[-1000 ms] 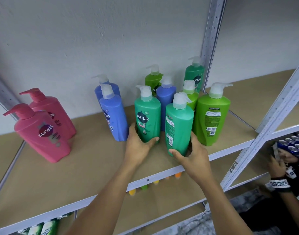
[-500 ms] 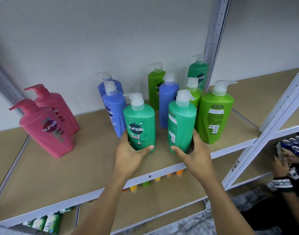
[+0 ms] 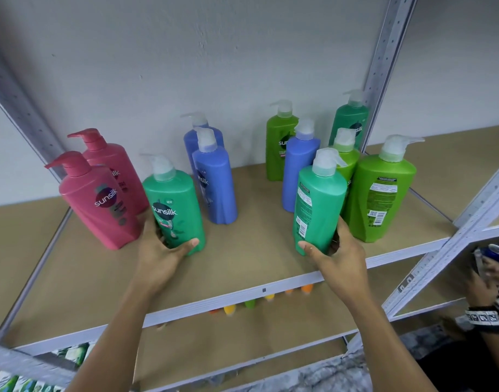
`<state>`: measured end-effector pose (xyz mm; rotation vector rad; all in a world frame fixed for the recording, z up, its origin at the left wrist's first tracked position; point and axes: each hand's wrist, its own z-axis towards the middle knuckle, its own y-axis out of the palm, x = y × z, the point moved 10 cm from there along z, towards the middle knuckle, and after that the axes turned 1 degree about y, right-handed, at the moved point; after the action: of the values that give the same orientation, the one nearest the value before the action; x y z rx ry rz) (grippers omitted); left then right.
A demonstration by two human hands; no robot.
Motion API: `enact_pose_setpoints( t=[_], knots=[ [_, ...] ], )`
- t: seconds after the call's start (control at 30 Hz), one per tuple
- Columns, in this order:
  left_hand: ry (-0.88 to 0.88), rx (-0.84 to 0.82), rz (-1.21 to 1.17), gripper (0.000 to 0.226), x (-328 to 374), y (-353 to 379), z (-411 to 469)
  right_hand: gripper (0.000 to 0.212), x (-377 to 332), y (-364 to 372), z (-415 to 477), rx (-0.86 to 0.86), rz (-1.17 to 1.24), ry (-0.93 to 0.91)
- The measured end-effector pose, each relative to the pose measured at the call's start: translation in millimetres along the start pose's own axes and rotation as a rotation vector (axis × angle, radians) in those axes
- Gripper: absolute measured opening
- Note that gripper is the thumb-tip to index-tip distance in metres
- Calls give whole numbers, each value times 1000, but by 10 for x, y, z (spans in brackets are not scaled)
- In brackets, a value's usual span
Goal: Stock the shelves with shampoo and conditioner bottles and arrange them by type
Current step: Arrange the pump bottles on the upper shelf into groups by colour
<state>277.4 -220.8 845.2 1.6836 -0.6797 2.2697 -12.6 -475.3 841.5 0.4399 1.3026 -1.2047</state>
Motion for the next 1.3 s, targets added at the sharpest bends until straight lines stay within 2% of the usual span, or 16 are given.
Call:
enact_pose_setpoints(
  t=[0.2,0.43,0.57,0.7,0.9,1.07,1.13,1.23,1.3],
  knots=[
    [29,-16,-9,92,-144,-59,94,63,-100,193,-56,-36,39,18],
    [79,46,-51,97,-131,-130,86,55,-374,904,-236,-178,56,9],
    [89,26,-96,96,-112,-123,52,67,-678,1398,-312,-277,74,-70],
    [91,41,-122,95,-110,-162,44,70,-873,1746,-352,-339,76,-120],
    [66,61,-175,92,-101,-176,20,83,-865,1890,-341,-352,27,-98],
    [87,37,-155,90,-106,-198,-41,78,-810,1779,-269,-513,30,-123],
    [84,18,-146,90,-116,-188,-56,68,-715,1517,-119,-407,46,-121],
    [74,20,-133,90,-141,-194,-54,62,-578,909,175,-16,-17,-119],
    [69,30,-124,90,-148,-206,-53,67,-514,614,325,158,-66,-104]
  ],
)
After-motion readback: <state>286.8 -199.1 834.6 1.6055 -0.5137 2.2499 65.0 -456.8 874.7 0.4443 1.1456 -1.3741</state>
